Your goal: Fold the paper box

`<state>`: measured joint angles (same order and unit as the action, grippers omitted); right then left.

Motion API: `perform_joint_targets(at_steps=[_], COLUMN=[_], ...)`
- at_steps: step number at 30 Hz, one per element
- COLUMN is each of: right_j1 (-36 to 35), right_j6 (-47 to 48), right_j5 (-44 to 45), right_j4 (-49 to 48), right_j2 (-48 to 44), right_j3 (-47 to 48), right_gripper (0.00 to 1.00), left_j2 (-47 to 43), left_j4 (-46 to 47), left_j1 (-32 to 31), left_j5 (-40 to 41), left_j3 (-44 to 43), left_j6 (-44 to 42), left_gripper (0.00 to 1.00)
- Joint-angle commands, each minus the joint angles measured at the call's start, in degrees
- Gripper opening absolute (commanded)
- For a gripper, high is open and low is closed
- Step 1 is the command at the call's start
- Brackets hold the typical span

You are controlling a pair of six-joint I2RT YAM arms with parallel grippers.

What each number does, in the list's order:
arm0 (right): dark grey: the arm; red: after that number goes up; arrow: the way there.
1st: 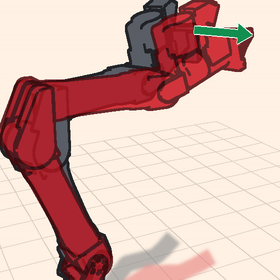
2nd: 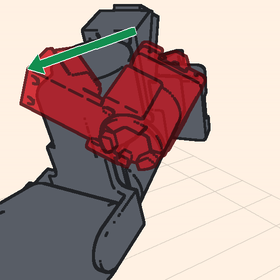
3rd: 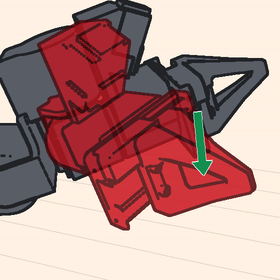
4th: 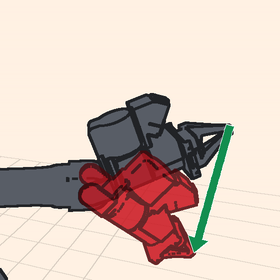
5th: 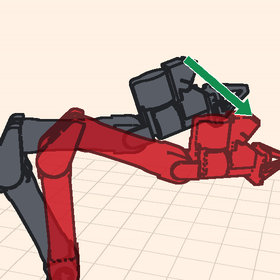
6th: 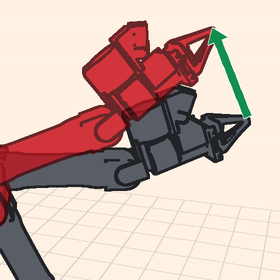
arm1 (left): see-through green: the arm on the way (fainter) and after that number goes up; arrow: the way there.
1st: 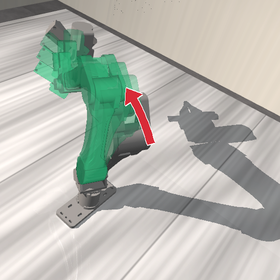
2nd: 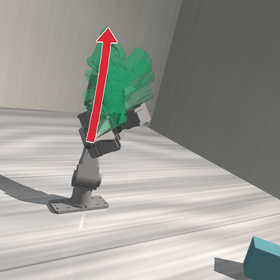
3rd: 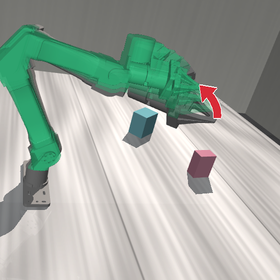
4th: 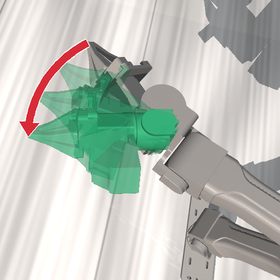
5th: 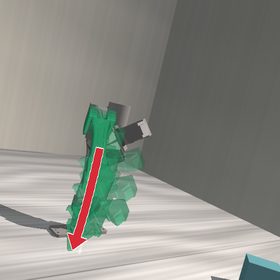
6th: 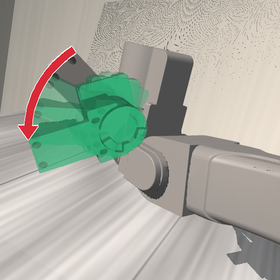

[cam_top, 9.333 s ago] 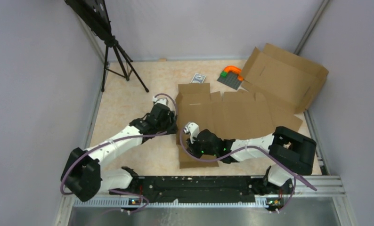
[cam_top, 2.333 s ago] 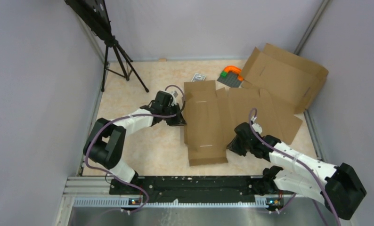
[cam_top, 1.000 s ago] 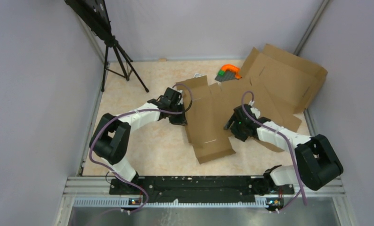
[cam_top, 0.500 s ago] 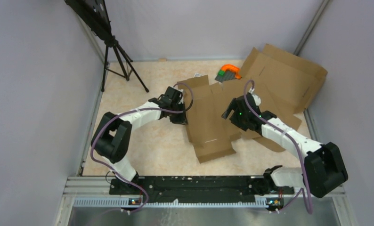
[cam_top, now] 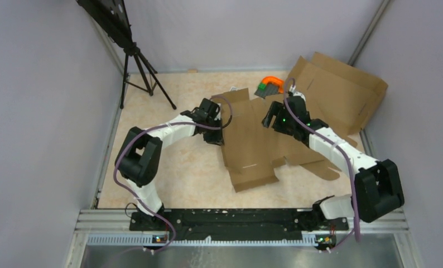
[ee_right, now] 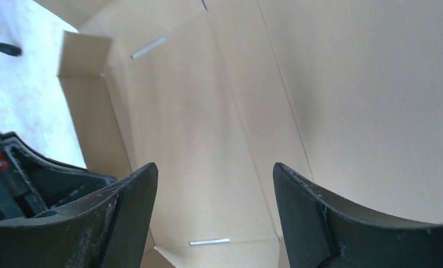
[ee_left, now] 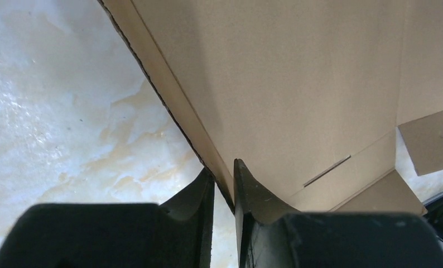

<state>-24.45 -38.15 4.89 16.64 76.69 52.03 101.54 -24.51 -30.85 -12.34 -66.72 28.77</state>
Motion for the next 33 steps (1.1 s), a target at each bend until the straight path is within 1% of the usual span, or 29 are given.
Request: perform_joint_targets(at_steps=[1,3,4,7,10,12,14,17,23,28,33], right_j1=[2.38,2.72,2.78,2.80,2.82,2.77,2.80,3.09,6.68,7.11,7.56], right_j6=[7.95,10.12,11.27,13.57,15.02,15.93,17.32,18.97,18.08,18.38,20.23], right_j5=[-3.99,-2.66,-2.06,-1.36,-2.97,-4.05,-5.72,-8.38,-21.89,-22.50,-23.54], right_j4=[-2.43,-0.29,0.74,2.46,2.10,1.36,0.82,-0.28,-6.85,-7.55,-8.04], right_j2=[3.55,4.77,5.25,5.39,4.28,3.64,4.01,5.89,14.24,21.42,25.87], right_j3=[6.11,8.53,9.46,10.62,10.10,9.65,9.49,9.46,10.46,14.46,17.20], right_gripper=[0.73,0.73,0.73,0.73,0.73,0.73,0.72,0.72,0.71,0.71,0.71], left_j2=[2.41,3.45,3.75,3.06,0.08,-1.94,-3.61,-5.51,-8.28,-8.41,-7.38], left_j4=[-4.00,-6.79,-8.54,-13.41,-17.40,-19.93,-21.84,-21.22,-17.96,-16.84,-16.80], left_j1=[-0.28,-0.33,-0.32,-0.27,-0.33,-0.30,-0.32,-0.32,-0.92,-1.06,-1.36], left_j5=[2.79,3.84,4.59,7.05,9.24,11.61,16.34,18.61,19.34,18.87,19.36], left_j3=[-4.79,-6.48,-7.25,-7.88,-6.58,-5.57,-4.62,-3.01,-1.32,-0.72,-0.67], left_j6=[-2.91,-4.85,-5.88,-8.54,-11.11,-13.01,-14.35,-16.18,-17.31,-16.77,-16.46], left_gripper=[0.15,0.03,0.00,0.00,0.00,0.00,0.00,0.00,0.00,0.00,0.00])
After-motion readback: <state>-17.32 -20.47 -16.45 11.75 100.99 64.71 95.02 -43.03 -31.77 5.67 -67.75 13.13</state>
